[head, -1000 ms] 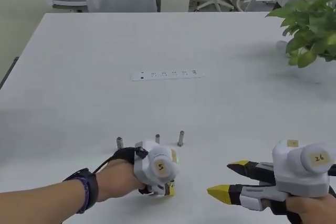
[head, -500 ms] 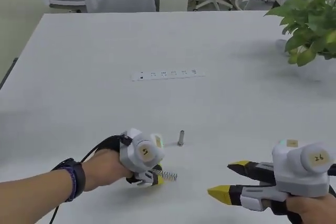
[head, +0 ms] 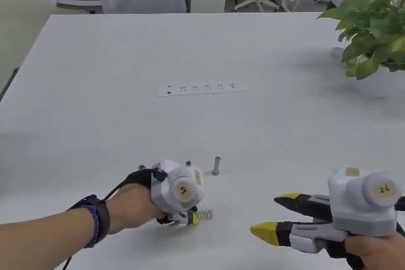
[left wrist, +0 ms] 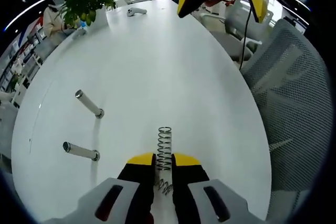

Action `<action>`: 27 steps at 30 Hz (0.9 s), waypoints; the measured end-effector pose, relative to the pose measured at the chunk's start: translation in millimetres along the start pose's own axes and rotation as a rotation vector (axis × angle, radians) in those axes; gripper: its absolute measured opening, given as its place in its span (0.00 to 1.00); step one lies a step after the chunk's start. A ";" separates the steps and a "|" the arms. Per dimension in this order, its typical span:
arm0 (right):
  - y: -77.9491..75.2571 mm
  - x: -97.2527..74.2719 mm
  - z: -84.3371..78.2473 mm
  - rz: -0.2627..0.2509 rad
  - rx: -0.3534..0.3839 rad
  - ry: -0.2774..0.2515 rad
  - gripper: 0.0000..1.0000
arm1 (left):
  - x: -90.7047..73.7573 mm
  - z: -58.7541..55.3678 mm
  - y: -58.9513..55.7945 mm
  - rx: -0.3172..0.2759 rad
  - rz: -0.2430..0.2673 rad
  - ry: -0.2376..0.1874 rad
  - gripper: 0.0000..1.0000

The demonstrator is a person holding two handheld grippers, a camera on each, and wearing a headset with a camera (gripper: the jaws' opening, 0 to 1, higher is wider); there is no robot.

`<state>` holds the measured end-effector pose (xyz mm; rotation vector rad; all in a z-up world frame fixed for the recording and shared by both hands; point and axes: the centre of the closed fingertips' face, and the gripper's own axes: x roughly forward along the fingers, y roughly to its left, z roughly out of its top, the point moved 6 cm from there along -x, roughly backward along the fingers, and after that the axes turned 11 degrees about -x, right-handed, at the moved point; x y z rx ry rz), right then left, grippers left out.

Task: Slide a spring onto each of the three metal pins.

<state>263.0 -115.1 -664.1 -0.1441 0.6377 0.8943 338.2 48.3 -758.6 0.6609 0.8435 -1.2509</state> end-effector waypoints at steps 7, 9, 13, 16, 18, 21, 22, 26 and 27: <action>5.5 5.7 -0.9 0.016 -0.002 0.005 0.54 | -1.7 -2.7 -1.4 -0.032 0.003 0.010 0.02; 7.3 7.1 -1.6 0.022 -0.007 0.012 0.54 | -3.4 -2.4 -2.1 -0.059 -0.004 -0.005 0.02; 7.9 8.0 -3.1 0.027 0.000 0.012 0.53 | -8.1 -2.9 -2.4 -0.073 0.000 -0.016 0.02; 8.8 8.4 -2.2 0.030 0.004 0.006 0.53 | -13.5 -3.0 -1.9 -0.093 0.002 -0.035 0.02; 9.0 9.3 -2.1 0.034 0.004 0.005 0.52 | -17.3 -2.3 -2.0 -0.116 0.004 -0.057 0.02; 9.8 10.4 -0.6 0.040 0.004 0.001 0.52 | -21.1 -3.2 -2.1 -0.135 0.004 -0.074 0.02; 10.0 11.0 -0.1 0.041 0.004 -0.001 0.51 | -23.1 -3.8 -2.3 -0.142 0.007 -0.083 0.02; 11.3 13.7 0.2 0.050 0.005 -0.002 0.51 | -28.1 -7.9 -3.9 -0.150 0.014 -0.089 0.02; 11.4 14.0 -0.1 0.051 0.005 -0.002 0.51 | -28.6 -8.3 -3.9 -0.152 0.015 -0.090 0.02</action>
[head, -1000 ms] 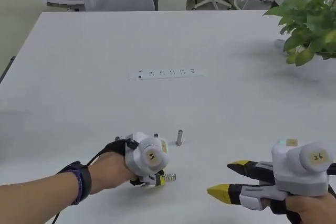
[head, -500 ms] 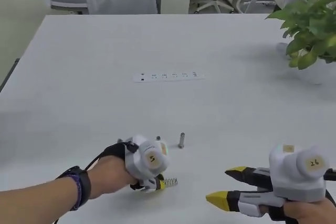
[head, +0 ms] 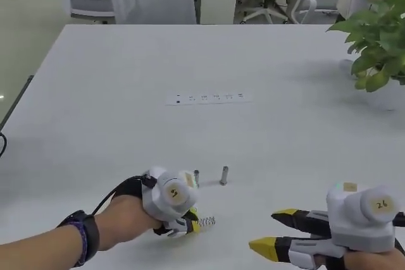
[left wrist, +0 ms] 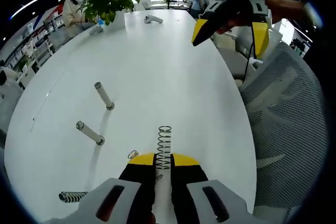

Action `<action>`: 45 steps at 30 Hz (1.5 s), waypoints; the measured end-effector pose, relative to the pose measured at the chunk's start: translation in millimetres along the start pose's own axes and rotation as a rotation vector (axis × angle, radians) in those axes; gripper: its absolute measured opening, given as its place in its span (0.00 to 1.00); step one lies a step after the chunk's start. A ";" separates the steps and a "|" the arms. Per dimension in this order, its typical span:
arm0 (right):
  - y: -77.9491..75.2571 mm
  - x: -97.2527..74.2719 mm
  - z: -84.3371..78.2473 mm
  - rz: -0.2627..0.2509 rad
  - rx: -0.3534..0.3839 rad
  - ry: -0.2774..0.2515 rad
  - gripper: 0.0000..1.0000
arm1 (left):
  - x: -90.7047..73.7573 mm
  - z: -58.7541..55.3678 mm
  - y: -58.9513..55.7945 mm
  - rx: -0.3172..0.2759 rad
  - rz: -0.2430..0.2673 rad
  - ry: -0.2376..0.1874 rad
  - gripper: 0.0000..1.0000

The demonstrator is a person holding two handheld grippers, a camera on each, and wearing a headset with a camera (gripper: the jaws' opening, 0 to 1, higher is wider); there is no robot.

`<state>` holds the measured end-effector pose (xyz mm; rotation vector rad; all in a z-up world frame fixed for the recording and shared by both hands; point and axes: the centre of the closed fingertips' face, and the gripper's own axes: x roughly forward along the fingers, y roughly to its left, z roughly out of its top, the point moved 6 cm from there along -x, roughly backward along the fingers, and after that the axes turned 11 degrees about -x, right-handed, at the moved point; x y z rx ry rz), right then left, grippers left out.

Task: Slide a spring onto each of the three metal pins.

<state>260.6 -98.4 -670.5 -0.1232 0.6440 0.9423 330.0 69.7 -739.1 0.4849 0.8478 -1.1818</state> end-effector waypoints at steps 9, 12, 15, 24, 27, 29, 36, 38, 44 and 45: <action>7.7 4.9 -1.7 0.025 0.001 0.005 0.51 | -12.7 -5.3 -2.7 -0.015 0.008 -0.024 0.02; 9.1 7.8 0.4 0.037 -0.002 0.003 0.50 | -19.6 -3.9 -3.5 -0.015 0.013 -0.036 0.02; 9.5 11.6 3.7 0.050 -0.011 0.004 0.50 | -26.1 -3.2 -2.8 -0.017 0.022 -0.052 0.02; 11.4 24.1 14.0 0.091 -0.039 -0.001 0.49 | -44.0 -6.7 -4.5 -0.018 0.046 -0.070 0.02; 13.5 27.8 15.8 0.108 -0.046 -0.002 0.48 | -50.1 -6.6 -5.2 -0.028 0.050 -0.082 0.02; 14.7 30.5 16.8 0.118 -0.051 -0.003 0.47 | -53.6 -7.0 -6.4 -0.028 0.052 -0.088 0.02; 19.6 39.8 21.2 0.158 -0.069 -0.005 0.45 | -62.1 -8.6 -11.4 -0.028 0.059 -0.105 0.02; 21.9 43.9 21.5 0.175 -0.079 0.003 0.45 | -63.8 -9.7 -12.2 -0.034 0.063 -0.109 0.02; 25.9 53.9 23.5 0.208 -0.098 0.018 0.44 | -70.7 -12.3 -17.0 -0.044 0.069 -0.122 0.02; 26.4 56.0 23.9 0.215 -0.099 0.019 0.44 | -72.1 -12.7 -17.2 -0.045 0.071 -0.125 0.02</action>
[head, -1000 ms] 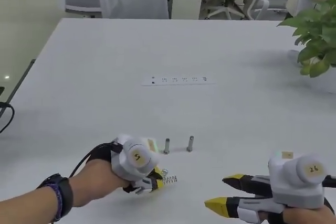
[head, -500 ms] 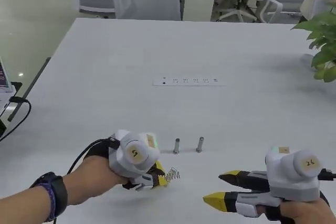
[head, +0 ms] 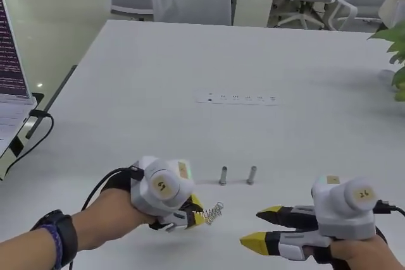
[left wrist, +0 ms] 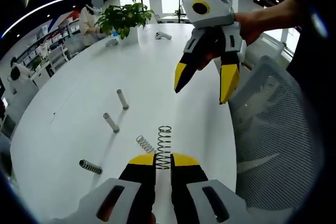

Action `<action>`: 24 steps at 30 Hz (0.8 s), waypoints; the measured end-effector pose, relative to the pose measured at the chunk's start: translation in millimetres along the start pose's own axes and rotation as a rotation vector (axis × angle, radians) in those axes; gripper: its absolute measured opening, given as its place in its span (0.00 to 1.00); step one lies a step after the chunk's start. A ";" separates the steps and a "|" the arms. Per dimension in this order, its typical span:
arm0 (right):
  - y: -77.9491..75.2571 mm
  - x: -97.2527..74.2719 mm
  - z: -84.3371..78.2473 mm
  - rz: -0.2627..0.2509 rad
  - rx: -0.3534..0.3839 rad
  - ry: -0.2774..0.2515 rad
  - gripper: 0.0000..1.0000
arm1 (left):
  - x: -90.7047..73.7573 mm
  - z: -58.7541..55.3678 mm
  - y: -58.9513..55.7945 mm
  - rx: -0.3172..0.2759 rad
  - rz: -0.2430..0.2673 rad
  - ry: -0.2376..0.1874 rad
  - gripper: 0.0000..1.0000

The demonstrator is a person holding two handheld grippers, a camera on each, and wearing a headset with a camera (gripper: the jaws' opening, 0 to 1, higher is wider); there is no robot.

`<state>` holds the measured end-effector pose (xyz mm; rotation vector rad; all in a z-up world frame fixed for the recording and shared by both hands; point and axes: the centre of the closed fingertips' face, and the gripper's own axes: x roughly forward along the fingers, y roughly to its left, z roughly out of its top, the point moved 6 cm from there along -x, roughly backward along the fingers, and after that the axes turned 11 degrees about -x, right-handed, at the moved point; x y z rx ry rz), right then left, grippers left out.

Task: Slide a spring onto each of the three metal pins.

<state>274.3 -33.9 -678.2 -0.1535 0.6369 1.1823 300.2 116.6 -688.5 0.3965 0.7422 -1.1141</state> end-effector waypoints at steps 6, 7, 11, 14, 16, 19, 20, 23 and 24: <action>0.0 8.8 5.1 0.030 -0.017 0.005 0.42 | -6.0 -1.3 -4.3 0.000 -0.004 -0.012 0.02; -0.1 10.5 6.5 0.037 -0.022 0.006 0.42 | -6.7 -1.2 -6.1 0.001 -0.006 -0.016 0.02; 0.9 15.2 10.1 0.058 -0.036 0.009 0.41 | -7.0 -1.0 -11.6 0.004 -0.014 -0.023 0.02; 2.1 17.8 13.0 0.083 -0.049 0.006 0.38 | -7.4 0.2 -15.6 0.005 -0.021 -0.031 0.02; 1.9 19.7 14.0 0.093 -0.059 0.007 0.37 | -7.7 1.1 -17.7 0.006 -0.024 -0.035 0.02; 2.6 22.2 14.9 0.109 -0.066 0.014 0.36 | -8.9 2.7 -20.0 0.007 -0.028 -0.042 0.02; 3.0 23.0 15.1 0.116 -0.068 0.015 0.36 | -9.3 3.1 -20.7 0.009 -0.030 -0.043 0.02; 4.0 24.8 15.5 0.127 -0.074 0.017 0.35 | -10.5 4.1 -22.5 0.012 -0.034 -0.047 0.02; 4.4 25.2 15.7 0.131 -0.075 0.016 0.35 | -10.8 4.4 -23.6 0.014 -0.037 -0.047 0.02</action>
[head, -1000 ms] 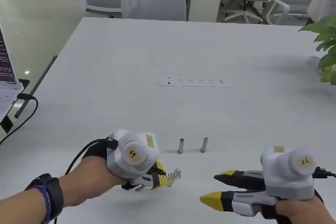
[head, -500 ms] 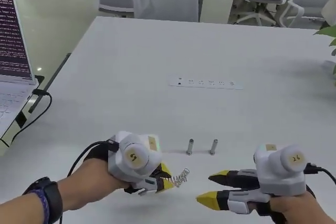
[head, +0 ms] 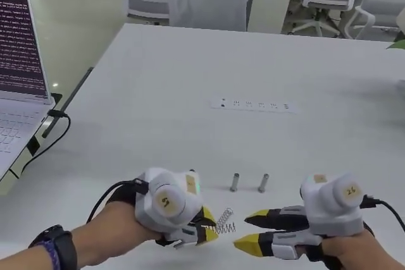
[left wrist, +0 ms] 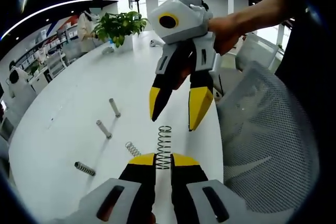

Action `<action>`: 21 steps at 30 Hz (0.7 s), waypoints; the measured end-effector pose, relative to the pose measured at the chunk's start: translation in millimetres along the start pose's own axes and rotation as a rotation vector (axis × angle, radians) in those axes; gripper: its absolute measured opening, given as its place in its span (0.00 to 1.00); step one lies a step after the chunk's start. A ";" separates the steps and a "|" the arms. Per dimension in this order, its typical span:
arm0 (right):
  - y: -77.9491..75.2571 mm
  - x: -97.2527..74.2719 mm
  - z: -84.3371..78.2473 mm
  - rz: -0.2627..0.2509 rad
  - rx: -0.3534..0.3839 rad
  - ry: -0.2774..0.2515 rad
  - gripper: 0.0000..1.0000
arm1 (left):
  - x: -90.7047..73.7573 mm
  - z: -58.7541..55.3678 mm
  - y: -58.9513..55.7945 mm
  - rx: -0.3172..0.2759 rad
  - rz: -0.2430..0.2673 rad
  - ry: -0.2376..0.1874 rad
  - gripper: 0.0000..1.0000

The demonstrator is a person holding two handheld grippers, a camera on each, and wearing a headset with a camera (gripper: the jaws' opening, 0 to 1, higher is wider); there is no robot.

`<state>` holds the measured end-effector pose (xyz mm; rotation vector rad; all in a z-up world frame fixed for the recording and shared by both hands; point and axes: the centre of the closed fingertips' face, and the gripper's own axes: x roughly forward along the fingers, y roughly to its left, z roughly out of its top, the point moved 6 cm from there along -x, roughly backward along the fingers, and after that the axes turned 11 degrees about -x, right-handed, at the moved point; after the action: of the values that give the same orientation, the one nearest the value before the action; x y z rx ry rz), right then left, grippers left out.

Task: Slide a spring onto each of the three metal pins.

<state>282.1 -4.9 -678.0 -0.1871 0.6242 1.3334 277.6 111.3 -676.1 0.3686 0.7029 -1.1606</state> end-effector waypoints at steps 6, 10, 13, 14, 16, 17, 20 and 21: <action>3.8 4.6 1.7 0.034 -0.006 -0.009 0.29 | -0.3 2.3 -5.4 0.007 -0.011 -0.006 0.02; 6.5 7.0 2.9 0.051 -0.011 -0.013 0.26 | 0.0 4.1 -10.7 0.015 -0.023 -0.011 0.02; 7.5 7.7 3.6 0.059 -0.014 -0.020 0.22 | 0.5 4.4 -12.2 0.019 -0.029 -0.012 0.02; 7.7 7.8 3.7 0.061 -0.014 -0.023 0.21 | 0.7 4.5 -12.1 0.020 -0.029 -0.013 0.02; 8.1 7.7 3.7 0.066 -0.014 -0.026 0.19 | 0.7 5.1 -12.3 0.021 -0.030 -0.015 0.02; 8.4 7.6 3.5 0.068 -0.014 -0.026 0.18 | 0.7 5.6 -12.3 0.021 -0.031 -0.017 0.02; 9.0 7.1 3.4 0.074 -0.014 -0.030 0.14 | 0.7 5.9 -12.3 0.023 -0.033 -0.019 0.02; 9.0 6.9 3.4 0.076 -0.014 -0.034 0.12 | 0.6 6.1 -12.3 0.024 -0.034 -0.021 0.02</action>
<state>275.4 4.9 -676.8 -0.1526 0.5983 1.4121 268.3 102.7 -671.0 0.3658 0.6797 -1.2047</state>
